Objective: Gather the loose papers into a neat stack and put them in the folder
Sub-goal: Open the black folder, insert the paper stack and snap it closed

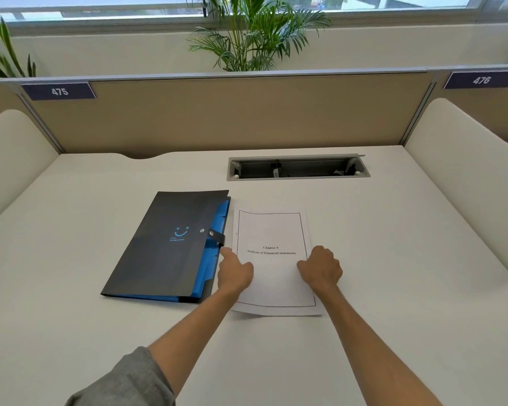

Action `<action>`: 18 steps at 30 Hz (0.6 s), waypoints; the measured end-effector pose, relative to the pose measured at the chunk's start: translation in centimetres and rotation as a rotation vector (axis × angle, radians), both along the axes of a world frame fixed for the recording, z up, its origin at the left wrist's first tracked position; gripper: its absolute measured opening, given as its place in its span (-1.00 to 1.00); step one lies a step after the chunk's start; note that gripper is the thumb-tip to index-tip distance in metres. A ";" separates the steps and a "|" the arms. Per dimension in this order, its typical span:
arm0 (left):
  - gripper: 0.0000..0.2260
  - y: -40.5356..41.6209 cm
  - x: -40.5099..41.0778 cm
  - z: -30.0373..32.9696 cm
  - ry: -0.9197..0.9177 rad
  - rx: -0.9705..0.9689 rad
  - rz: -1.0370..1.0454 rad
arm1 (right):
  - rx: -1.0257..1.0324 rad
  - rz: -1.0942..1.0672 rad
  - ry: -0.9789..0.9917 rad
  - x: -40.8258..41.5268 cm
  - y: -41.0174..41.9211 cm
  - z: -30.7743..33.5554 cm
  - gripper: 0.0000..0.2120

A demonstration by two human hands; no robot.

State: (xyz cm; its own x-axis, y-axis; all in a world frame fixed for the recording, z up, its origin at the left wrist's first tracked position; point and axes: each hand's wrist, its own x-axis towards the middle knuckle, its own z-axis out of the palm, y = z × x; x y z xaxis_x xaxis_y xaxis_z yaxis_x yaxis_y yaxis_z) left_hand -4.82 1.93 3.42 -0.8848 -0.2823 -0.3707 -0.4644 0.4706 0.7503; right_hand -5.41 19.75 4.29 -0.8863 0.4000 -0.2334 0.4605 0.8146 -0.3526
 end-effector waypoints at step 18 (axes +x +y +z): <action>-0.60 -3.8 -1.0 0.6 0.065 0.541 -0.058 | -0.738 -0.137 0.252 -0.8 2.0 -0.8 -0.28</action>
